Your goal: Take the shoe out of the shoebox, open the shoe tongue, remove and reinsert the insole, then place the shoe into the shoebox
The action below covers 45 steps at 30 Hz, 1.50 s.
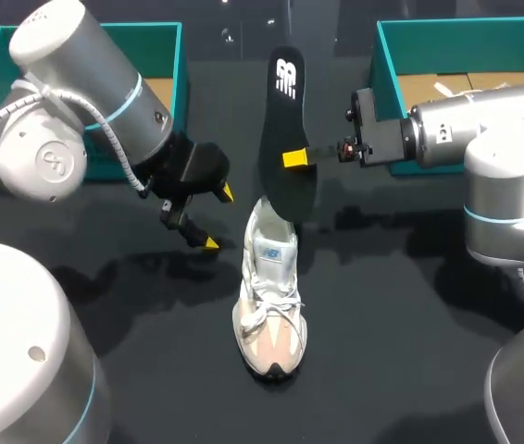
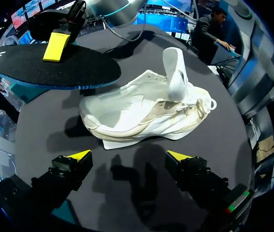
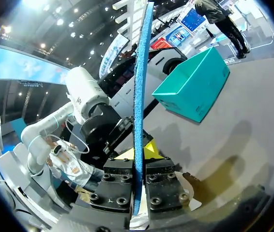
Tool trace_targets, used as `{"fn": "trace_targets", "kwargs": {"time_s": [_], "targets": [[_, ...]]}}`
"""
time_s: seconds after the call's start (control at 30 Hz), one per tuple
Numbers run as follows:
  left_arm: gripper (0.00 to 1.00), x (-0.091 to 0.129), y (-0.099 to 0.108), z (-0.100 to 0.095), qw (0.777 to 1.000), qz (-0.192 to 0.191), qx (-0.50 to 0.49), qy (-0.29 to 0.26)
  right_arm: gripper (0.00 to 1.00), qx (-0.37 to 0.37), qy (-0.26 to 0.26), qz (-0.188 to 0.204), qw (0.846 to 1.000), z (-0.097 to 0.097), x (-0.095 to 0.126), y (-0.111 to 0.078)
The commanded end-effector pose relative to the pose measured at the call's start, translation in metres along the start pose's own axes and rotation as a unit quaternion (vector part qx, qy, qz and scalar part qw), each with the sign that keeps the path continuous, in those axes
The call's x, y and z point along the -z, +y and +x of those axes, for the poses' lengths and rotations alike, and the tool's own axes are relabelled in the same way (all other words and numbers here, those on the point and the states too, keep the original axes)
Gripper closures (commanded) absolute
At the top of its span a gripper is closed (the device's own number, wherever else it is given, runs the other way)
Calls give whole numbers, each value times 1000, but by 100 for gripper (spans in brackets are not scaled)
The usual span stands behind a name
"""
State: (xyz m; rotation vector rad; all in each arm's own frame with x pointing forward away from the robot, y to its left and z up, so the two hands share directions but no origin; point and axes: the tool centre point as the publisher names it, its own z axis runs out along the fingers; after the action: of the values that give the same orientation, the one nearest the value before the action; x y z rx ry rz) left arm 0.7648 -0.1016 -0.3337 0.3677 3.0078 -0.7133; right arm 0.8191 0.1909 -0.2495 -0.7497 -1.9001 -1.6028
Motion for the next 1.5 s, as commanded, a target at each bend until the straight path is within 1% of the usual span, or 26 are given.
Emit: {"fn": "trace_targets", "kwargs": {"time_s": [0.03,0.23,0.4,0.6,1.1,1.3,1.37,1.5], "targets": [[0,-18,-6,-1,1000,-8,-3,-20,100,8,2,-1,1000,-6,-10,3],[0,-26,-5,-10,999,-12,-10,-32,100,15,-1,-9,1000,-4,-14,3],[0,-31,-3,-14,999,-14,-5,-30,100,8,-6,-15,1000,-2,-18,2],[0,-33,0,-14,1000,-15,-2,-26,100,4,-15,-17,1000,-1,-22,-1],[0,-40,-3,-14,1000,-12,-9,-10,100,-4,-20,-25,999,-11,-28,-7],[0,-41,-4,-14,1000,-12,-10,-8,100,-5,-22,-28,999,-13,-30,-9],[0,-40,-4,-14,1000,-6,-6,-6,100,-4,-22,-29,999,-13,-30,-9],[0,-40,-4,-14,1000,-6,-6,-6,100,8,-20,-35,999,-13,-30,-10]]}}
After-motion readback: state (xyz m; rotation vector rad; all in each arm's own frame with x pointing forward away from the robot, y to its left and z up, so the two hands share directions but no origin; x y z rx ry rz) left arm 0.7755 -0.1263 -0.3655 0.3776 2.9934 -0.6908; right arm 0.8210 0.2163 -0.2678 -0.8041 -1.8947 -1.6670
